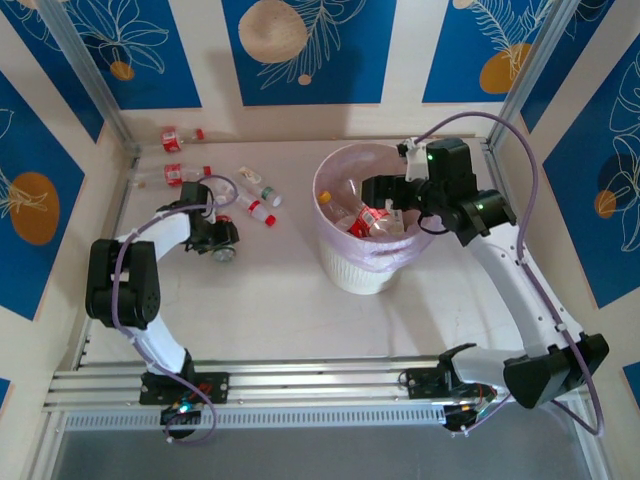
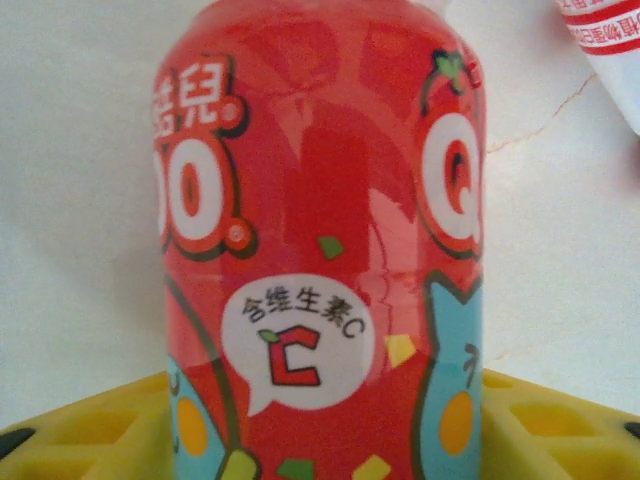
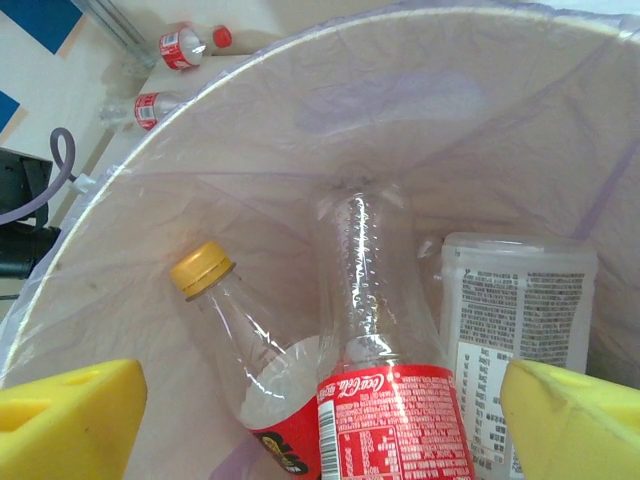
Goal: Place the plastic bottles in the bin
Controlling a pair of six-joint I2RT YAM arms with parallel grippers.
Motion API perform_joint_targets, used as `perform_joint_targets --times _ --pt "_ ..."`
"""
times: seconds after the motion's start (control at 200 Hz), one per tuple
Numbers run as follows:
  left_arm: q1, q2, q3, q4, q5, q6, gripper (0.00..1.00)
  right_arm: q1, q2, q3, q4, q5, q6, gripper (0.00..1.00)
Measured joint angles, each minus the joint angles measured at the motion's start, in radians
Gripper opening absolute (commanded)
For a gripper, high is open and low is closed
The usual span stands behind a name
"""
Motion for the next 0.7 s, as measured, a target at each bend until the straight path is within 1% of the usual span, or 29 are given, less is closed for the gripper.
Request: perform_joint_targets --times 0.05,0.16,0.305,0.405,0.515,0.595,0.7 --pt "0.0 -0.015 -0.011 0.002 0.0 -0.006 0.45 0.0 -0.012 0.0 -0.005 0.003 0.0 0.94" --pt "0.0 -0.074 -0.023 -0.005 0.009 0.005 0.4 -0.001 -0.037 0.0 -0.017 0.003 0.0 0.94" --pt "0.0 -0.169 -0.024 -0.002 0.05 0.008 0.4 -0.001 -0.065 -0.003 -0.029 0.001 0.001 0.94" --pt "0.0 -0.237 -0.051 0.026 0.099 0.002 0.39 -0.001 -0.076 -0.003 -0.03 -0.014 0.01 0.94" --pt "0.0 -0.303 -0.105 0.08 0.193 -0.026 0.38 -0.001 -0.077 -0.003 -0.029 -0.05 0.019 0.94" --pt "-0.008 -0.345 -0.154 0.16 0.293 -0.063 0.35 -0.001 -0.073 0.004 -0.03 -0.084 0.029 0.94" --pt "-0.032 -0.405 -0.204 0.267 0.396 -0.103 0.33 0.017 -0.055 0.039 -0.018 -0.123 0.057 0.94"
